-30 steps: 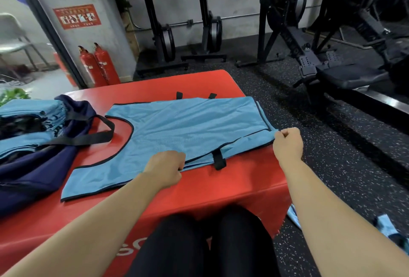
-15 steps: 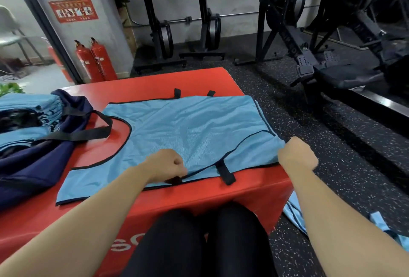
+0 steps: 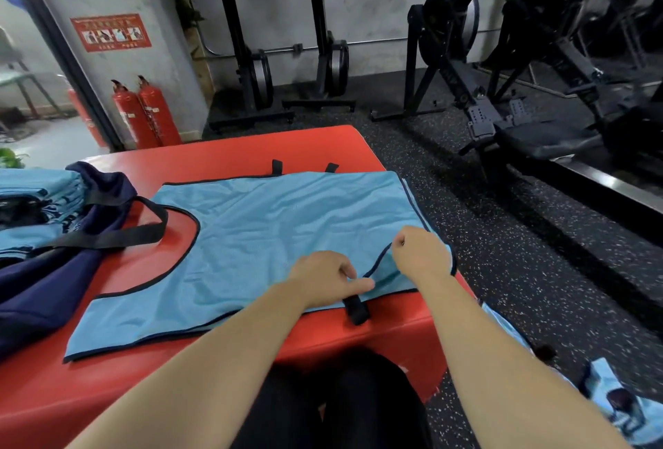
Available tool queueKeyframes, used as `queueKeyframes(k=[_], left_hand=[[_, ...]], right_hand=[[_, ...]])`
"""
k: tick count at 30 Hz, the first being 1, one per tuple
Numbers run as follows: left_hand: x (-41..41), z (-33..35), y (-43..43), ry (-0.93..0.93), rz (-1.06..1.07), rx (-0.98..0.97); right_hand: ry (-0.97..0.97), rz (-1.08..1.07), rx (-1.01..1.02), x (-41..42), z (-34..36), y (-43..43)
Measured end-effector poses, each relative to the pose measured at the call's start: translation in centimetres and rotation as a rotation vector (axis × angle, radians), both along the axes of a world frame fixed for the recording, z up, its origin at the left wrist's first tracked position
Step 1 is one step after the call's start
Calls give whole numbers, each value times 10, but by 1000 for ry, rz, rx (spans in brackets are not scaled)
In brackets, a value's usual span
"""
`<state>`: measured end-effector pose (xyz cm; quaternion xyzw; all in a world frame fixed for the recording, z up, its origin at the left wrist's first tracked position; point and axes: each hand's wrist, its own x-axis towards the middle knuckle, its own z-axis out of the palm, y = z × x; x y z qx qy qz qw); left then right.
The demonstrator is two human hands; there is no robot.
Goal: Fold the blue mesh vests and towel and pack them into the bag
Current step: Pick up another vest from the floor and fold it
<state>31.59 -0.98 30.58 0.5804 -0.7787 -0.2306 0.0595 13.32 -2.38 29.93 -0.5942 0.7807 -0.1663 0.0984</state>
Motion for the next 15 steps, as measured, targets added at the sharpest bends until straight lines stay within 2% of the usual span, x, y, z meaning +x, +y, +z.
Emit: queueKeyframes(k=[8, 12, 15], left_hand=[[-53, -6, -11, 129, -70, 63], [-62, -7, -1, -54, -366, -44], [-59, -8, 1, -69, -390, -94]], right_hand=[[-283, -175, 127, -19, -8, -16], [-138, -198, 160, -21, -1, -14], [-131, -207, 141, -23, 0, -14]])
